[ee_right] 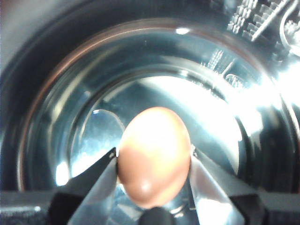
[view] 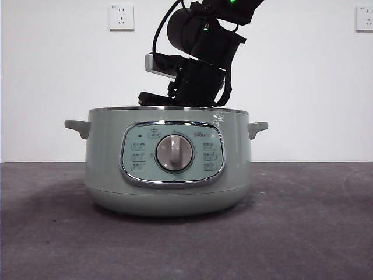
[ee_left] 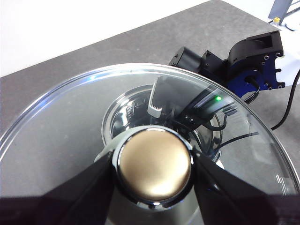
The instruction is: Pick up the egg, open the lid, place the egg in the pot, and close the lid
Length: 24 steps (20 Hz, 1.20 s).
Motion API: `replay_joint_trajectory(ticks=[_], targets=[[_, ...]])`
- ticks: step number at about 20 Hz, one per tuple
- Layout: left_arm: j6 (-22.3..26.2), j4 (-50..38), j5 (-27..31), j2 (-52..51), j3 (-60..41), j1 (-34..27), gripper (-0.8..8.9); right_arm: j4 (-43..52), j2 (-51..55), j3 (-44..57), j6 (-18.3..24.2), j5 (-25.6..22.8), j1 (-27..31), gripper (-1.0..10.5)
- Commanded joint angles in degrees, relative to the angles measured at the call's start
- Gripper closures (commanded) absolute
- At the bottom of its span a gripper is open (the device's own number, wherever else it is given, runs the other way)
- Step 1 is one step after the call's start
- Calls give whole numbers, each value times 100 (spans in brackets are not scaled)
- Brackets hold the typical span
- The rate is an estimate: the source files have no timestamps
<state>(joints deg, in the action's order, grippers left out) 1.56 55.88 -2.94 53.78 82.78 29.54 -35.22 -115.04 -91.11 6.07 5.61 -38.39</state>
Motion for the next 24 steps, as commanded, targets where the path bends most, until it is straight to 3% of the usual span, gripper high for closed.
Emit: replay_joint_trajectory(ticks=[1,4,7,11,13,19,24], targets=[[59,-236,-11,-74,96,0,822,-133,-90,-13,46,20,-31,759],[59,-229,-11,-74,96,0,822,-59,-57,-39,-20,-4,-35,562],[59,-229,-11,-74,96,0,822,-50,400,-122,-107,-142,-24,554],[59,-483,-33,11,96,2,822,-527,1781,-120,-136,-1307,177,555],[63,-535,-59,258,96,2,822,-798,2651,-122,-258,-1652,442,555],[151,-1279,-509,1495,96,15,822,-881,4677,-120,-315,-1646,907,555],[184,-1725,-511,2341,96,17,822,-1084,5438,-122,-315,-1641,909,555]])
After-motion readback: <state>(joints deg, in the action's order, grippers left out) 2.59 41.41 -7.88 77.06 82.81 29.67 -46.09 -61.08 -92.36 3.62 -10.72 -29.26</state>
